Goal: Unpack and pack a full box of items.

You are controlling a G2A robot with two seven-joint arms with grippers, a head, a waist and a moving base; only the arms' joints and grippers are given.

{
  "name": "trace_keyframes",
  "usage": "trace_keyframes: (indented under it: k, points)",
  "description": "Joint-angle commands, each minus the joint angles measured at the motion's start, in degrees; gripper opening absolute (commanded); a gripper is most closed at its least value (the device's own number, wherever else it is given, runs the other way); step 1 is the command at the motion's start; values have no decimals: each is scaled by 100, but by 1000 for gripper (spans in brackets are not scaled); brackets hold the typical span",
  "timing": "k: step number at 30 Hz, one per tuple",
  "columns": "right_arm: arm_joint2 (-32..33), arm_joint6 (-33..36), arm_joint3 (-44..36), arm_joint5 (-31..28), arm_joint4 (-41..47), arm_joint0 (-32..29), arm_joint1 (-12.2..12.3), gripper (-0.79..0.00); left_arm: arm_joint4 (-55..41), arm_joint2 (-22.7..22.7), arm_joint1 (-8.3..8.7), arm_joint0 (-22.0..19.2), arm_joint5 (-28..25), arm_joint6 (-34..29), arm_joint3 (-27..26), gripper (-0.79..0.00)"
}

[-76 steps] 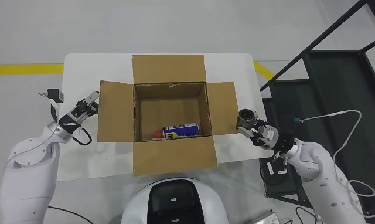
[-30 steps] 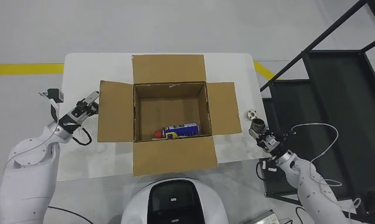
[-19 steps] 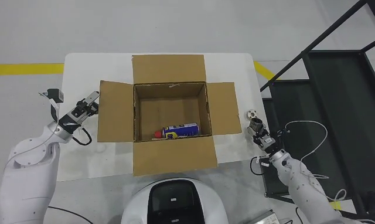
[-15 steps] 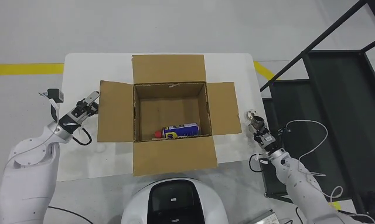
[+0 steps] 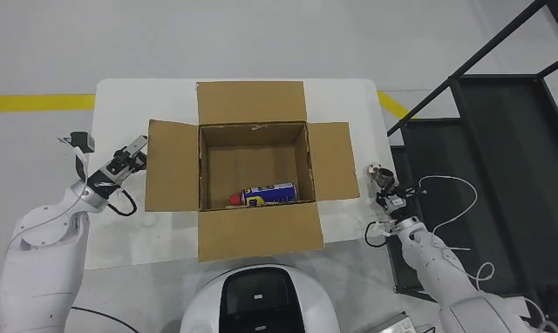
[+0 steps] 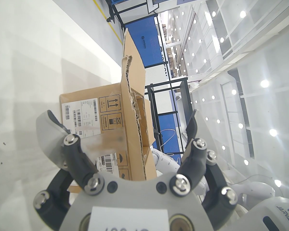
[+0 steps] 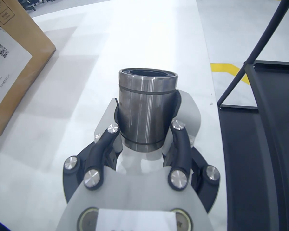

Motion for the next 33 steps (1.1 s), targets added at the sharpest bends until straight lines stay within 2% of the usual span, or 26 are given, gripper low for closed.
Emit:
trace_keyframes:
  k: [1,3,4,5,6,8,9,10,13,16,17,19,24,25,26,27,33]
  points:
    - [-39,-71,96,32,-30,30,-24,-785,0,0,0,0,0,0,0,0]
    - [-66,-151,174,51,-50,54,-43,-785,0,0,0,0,0,0,0,0]
    - [-79,-190,209,65,-65,64,-49,-723,0,0,0,0,0,0,0,0]
    - [-88,-229,242,68,-69,70,-57,-514,0,0,0,0,0,0,0,0]
    - [-99,-264,270,70,-79,77,-63,-459,0,0,0,0,0,0,0,0]
    - [-120,-332,320,87,-105,84,-73,-397,0,0,0,0,0,0,0,0]
    - [-131,-368,340,104,-120,86,-78,-283,0,0,0,0,0,0,0,0]
    - [-140,-394,358,109,-129,88,-83,-240,0,0,0,0,0,0,0,0]
    - [-165,-454,404,98,-141,89,-98,-203,0,0,0,0,0,0,0,0]
    - [-187,-499,440,83,-147,90,-112,-215,0,0,0,0,0,0,0,0]
    - [-194,-515,451,75,-149,87,-116,-243,0,0,0,0,0,0,0,0]
    - [-205,-552,465,57,-145,80,-126,-409,0,0,0,0,0,0,0,0]
    - [-216,-606,498,-17,-94,75,-146,-416,0,0,0,0,0,0,0,0]
    - [-218,-609,505,-19,-92,77,-148,-462,0,0,0,0,0,0,0,0]
    - [-220,-615,509,-24,-87,81,-149,-702,0,0,0,0,0,0,0,0]
    - [-220,-620,515,-33,-80,82,-151,-785,0,0,0,0,0,0,0,0]
    - [-210,-651,543,-82,-66,106,-138,-785,0,0,0,0,0,0,0,0]
